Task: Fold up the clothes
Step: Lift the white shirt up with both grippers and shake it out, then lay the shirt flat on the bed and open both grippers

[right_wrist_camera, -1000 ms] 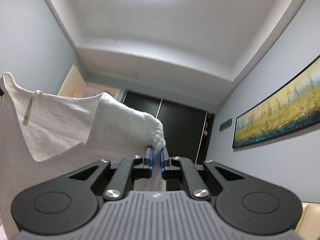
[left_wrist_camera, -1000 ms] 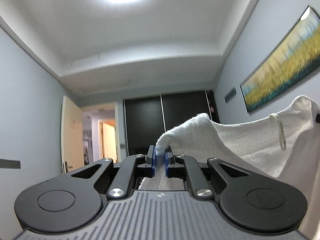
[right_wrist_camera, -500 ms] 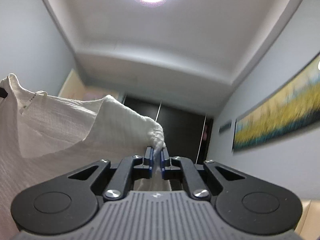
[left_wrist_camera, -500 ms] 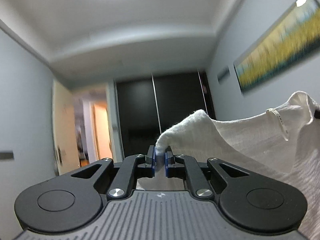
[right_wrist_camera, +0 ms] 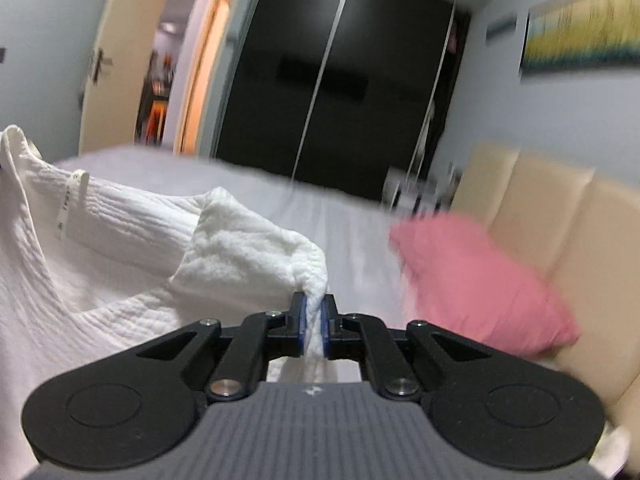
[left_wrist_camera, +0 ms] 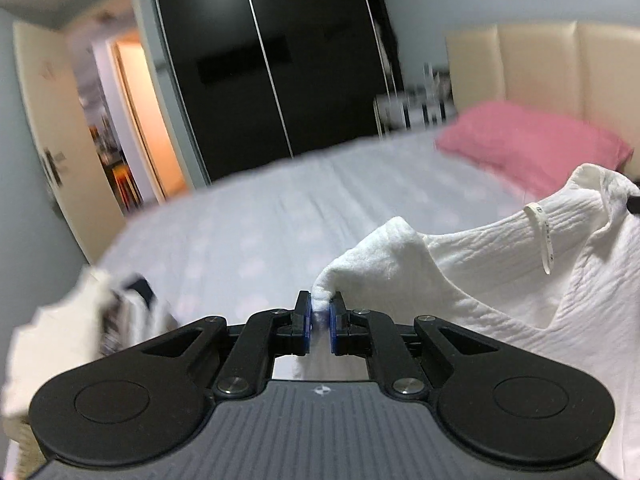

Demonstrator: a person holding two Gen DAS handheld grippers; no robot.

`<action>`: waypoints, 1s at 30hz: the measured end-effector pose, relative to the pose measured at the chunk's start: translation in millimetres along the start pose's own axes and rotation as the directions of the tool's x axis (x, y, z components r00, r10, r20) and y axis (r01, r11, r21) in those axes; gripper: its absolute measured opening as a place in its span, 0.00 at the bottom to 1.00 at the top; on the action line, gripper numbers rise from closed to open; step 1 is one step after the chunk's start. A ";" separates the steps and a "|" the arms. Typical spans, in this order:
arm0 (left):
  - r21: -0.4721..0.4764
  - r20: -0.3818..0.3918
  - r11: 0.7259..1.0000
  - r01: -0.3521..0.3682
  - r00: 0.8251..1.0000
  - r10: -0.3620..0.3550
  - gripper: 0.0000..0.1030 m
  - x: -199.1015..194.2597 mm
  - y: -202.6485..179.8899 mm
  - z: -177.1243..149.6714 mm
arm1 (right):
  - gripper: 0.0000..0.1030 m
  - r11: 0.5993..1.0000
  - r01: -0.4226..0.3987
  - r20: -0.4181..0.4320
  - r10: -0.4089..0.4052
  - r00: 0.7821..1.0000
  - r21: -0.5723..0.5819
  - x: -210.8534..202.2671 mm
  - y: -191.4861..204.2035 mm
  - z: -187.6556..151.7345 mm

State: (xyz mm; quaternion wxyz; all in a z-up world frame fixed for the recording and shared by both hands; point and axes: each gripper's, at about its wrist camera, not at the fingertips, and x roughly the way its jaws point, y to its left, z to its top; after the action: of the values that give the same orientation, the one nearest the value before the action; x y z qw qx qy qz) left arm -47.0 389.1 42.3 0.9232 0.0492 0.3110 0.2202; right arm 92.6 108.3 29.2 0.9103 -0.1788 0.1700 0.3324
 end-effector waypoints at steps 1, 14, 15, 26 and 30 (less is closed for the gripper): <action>0.004 -0.029 1.000 0.012 0.999 -0.012 0.07 18.4 -2.2 -3.8 | 0.09 1.000 -0.012 -0.049 0.013 0.999 0.022 20.9 -1.2 -6.7; -0.051 -0.210 0.995 0.085 0.973 -0.093 0.18 131.6 -6.8 -40.2 | 0.24 0.989 -0.059 -0.269 0.095 0.959 0.139 158.2 13.0 -73.3; -0.052 -0.211 0.995 0.082 0.973 -0.091 0.25 132.0 -7.0 -40.2 | 0.46 0.989 -0.053 -0.268 0.089 0.959 0.138 157.1 14.6 -77.2; -0.048 -0.266 0.996 0.080 0.960 -0.090 0.41 71.5 20.4 -66.9 | 0.58 0.979 -0.039 -0.311 0.101 0.945 0.200 124.3 -13.2 -74.7; -0.071 -0.335 0.994 0.088 0.936 -0.107 0.41 39.2 35.2 -94.2 | 0.58 0.971 -0.050 -0.346 0.132 0.929 0.235 98.8 -21.5 -76.5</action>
State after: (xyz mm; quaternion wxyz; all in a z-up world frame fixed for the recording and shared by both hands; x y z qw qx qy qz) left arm -88.6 433.4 -46.9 0.8669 -0.0301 0.4608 0.1877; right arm 163.6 113.1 -75.7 0.8616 -0.1256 0.3777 0.3150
